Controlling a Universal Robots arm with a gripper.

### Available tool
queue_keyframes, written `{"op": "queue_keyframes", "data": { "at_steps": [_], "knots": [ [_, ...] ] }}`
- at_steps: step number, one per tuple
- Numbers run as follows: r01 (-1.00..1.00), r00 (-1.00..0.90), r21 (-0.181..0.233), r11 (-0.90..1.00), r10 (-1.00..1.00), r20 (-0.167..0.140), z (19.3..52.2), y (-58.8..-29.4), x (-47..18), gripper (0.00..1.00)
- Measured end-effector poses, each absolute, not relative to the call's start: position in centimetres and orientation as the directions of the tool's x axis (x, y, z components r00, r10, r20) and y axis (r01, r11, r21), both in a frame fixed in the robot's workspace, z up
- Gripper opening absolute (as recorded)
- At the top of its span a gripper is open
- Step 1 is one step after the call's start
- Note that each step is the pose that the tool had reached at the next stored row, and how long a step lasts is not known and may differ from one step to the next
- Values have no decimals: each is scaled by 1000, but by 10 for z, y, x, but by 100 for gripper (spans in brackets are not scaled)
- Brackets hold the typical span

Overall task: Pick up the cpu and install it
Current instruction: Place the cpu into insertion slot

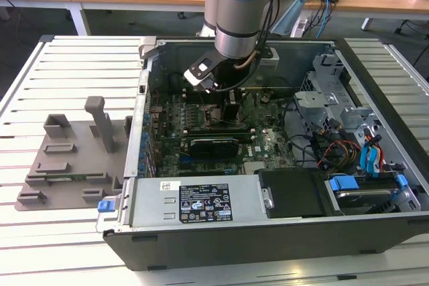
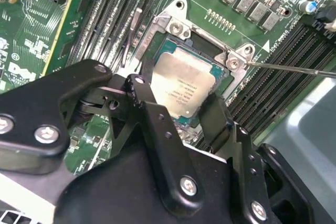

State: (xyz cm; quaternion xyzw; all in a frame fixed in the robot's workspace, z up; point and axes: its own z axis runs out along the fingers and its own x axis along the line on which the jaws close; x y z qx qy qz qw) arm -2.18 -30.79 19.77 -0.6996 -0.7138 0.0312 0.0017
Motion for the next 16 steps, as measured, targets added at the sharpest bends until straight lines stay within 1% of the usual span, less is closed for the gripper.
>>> {"op": "queue_keyframes", "data": {
  "at_steps": [5, 6, 16],
  "knots": [
    [999, -21, -47, 19, 999, -41, 199, -308, -22, 62],
    [999, -21, -47, 19, 999, -41, 199, -308, -22, 54],
    [999, 3, -47, -5, 999, -41, 201, -308, -21, 54]
  ]
}}
